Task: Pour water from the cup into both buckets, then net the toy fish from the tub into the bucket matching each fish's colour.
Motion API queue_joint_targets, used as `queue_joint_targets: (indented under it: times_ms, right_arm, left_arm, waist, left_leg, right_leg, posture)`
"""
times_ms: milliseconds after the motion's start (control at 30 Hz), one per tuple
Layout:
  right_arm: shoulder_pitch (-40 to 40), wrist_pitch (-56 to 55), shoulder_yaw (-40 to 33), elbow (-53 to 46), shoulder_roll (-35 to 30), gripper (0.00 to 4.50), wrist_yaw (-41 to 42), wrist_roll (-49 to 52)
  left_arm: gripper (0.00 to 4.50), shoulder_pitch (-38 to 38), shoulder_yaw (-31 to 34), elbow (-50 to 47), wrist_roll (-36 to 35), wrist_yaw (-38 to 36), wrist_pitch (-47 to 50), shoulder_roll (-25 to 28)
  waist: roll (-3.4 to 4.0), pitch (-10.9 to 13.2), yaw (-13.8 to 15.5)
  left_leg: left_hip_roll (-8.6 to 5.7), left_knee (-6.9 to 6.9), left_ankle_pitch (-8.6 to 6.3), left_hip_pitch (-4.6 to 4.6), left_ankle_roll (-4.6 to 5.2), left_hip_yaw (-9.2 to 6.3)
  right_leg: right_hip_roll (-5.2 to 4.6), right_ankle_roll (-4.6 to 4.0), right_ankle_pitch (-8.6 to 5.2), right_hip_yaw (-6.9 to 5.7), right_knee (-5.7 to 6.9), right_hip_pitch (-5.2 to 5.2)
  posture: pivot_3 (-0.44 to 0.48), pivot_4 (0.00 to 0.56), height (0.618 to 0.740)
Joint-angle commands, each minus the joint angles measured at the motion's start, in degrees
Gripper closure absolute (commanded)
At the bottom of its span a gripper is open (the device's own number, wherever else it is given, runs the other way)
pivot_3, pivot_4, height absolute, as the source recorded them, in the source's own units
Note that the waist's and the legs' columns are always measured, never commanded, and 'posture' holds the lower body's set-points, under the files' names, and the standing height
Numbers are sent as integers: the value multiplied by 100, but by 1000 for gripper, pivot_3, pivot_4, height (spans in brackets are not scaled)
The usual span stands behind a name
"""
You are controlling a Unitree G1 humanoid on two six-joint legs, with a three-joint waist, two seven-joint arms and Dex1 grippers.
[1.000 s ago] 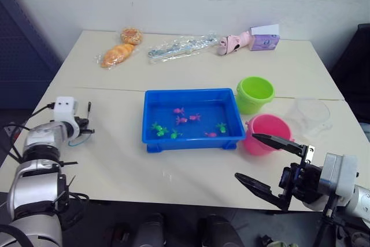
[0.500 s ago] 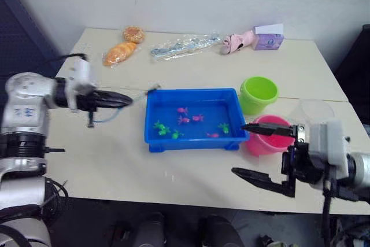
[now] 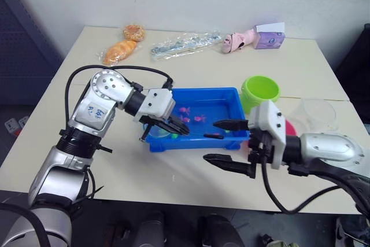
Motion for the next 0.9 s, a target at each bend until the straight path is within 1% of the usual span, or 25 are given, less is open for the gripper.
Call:
queue_joint_targets:
  times_ms: [33, 133, 400, 600, 700, 767, 800, 833, 900]
  right_arm:
    - [-228, 354, 24, 69, 135, 0, -241, 35]
    - [-300, 587, -12, 123, 244, 0, -387, 156]
    - [-473, 910, -14, 223, 383, 0, -301, 161]
    - [-413, 1008, -52, 180, 366, 0, -224, 213]
    - [-358, 1018, -95, 118, 364, 803, -195, 251]
    - [-339, 1029, -127, 84, 350, 1860, -184, 284]
    - [-334, 1037, -140, 76, 350, 2314, -189, 304]
    - [-330, 1041, -150, 71, 354, 2917, -195, 313]
    - [-305, 1058, -177, 47, 351, 3943, -188, 333]
  left_arm:
    - [4463, -129, -17, -288, 27, 56, 165, -67]
    - [4463, -127, -55, -320, 98, 172, 253, -161]
    - [4463, -48, -141, -396, 126, 94, 259, -208]
    - [4463, -100, -166, -267, 201, 127, 234, -260]
    - [4500, -103, -174, -229, 258, 155, 197, -262]
    - [4500, -99, -166, -239, 263, 174, 223, -271]
    - [4500, -86, -163, -254, 269, 177, 234, -263]
    - [4500, -71, -160, -268, 274, 178, 235, -254]
    - [4500, -40, -155, -317, 275, 207, 273, -248]
  waist:
    - [2, 1, 16]
    - [2, 1, 21]
    - [2, 1, 15]
    - [3, 2, 21]
    - [3, 2, 16]
    - [3, 2, 18]
    - [3, 2, 18]
    - [3, 2, 18]
    - [3, 2, 20]
  left_leg:
    - [0, -2, 0, 0, 0, -2]
    - [-1, -2, 0, -1, 0, -3]
    - [-1, -1, -1, -2, 1, -3]
    - [-1, -1, -1, -2, 2, -3]
    - [-1, -1, -1, -2, 2, -3]
    - [-1, -1, -1, -2, 2, -3]
    - [-1, -1, -1, -2, 3, -3]
    - [-1, -1, -1, -2, 2, -3]
    - [-1, -1, -1, -2, 2, -3]
  right_leg:
    - [0, 0, 0, 0, 1, -1]
    - [0, 0, 0, -2, 0, 0]
    - [0, 1, 0, -2, 0, -1]
    - [-1, 1, 0, -2, 0, 0]
    - [0, 1, 0, -2, 0, 0]
    - [0, 1, 0, -2, 0, 0]
    - [0, 1, 0, -2, 1, 0]
    - [0, 1, 0, -2, 0, 0]
    - [0, 1, 0, -2, 0, 0]
  posture:
    - [0, 150, 740]
    - [0, 150, 740]
    - [0, 150, 740]
    - [0, 150, 740]
    - [0, 150, 740]
    - [0, 150, 740]
    - [0, 150, 740]
    - [0, 150, 740]
    - [0, 150, 740]
